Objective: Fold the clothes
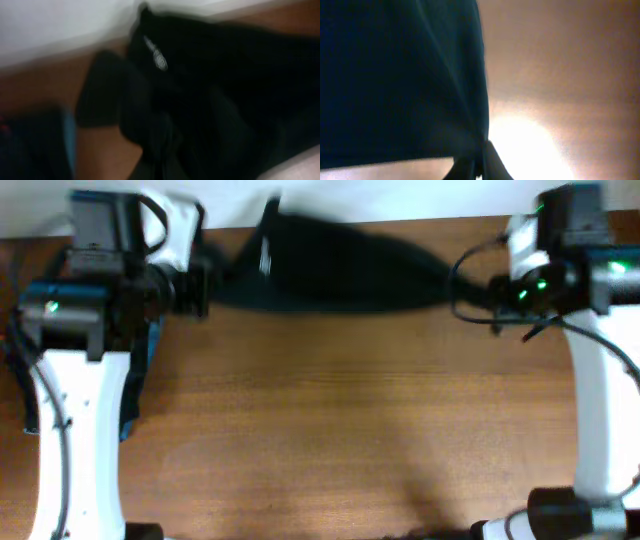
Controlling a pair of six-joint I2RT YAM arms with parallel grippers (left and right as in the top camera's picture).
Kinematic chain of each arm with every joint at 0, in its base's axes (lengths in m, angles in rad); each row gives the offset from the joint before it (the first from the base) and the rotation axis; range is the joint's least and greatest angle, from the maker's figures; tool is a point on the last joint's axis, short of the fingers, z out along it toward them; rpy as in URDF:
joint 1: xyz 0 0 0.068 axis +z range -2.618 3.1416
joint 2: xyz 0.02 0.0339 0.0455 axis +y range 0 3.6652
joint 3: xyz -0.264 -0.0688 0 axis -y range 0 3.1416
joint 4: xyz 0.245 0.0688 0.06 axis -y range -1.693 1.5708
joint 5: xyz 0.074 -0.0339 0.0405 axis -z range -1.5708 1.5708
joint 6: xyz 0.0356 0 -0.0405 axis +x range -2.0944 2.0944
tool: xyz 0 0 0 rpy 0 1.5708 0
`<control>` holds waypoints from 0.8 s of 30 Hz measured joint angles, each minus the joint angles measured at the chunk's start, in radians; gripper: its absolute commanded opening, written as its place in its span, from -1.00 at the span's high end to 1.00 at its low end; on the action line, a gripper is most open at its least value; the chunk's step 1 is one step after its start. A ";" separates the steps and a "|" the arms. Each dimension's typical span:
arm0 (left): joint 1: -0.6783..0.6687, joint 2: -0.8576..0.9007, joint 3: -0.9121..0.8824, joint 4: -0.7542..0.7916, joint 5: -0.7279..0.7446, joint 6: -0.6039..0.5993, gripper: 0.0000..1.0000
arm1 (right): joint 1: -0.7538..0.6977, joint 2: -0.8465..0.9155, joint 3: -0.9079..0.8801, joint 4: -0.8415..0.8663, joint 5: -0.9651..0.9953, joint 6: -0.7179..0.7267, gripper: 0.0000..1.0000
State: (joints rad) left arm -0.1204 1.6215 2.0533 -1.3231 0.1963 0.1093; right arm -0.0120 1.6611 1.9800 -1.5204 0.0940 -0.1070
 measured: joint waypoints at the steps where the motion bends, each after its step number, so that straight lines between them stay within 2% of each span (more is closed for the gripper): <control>1: -0.002 0.016 -0.021 -0.052 0.008 0.000 0.98 | 0.000 0.015 -0.040 -0.027 -0.014 0.001 0.92; 3: -0.003 0.064 -0.096 -0.130 0.018 0.001 0.97 | 0.000 0.044 -0.151 -0.035 -0.035 0.002 0.92; 5: -0.003 0.109 -0.191 -0.136 0.024 0.001 0.97 | 0.000 0.052 -0.287 -0.003 -0.047 0.002 0.91; 10: -0.003 0.193 -0.404 -0.147 0.034 0.003 0.99 | -0.001 0.055 -0.488 0.006 -0.057 0.002 0.81; 13: -0.003 0.202 -0.460 -0.154 0.047 0.003 0.99 | -0.001 0.055 -0.522 0.007 -0.059 0.006 0.66; 24: -0.004 0.202 -0.478 -0.282 0.137 0.004 0.99 | -0.001 0.055 -0.526 0.007 -0.059 0.007 0.58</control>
State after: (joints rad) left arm -0.1246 1.8236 1.5753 -1.6047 0.3332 0.1131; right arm -0.0128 1.7164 1.4544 -1.5131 0.0353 -0.1001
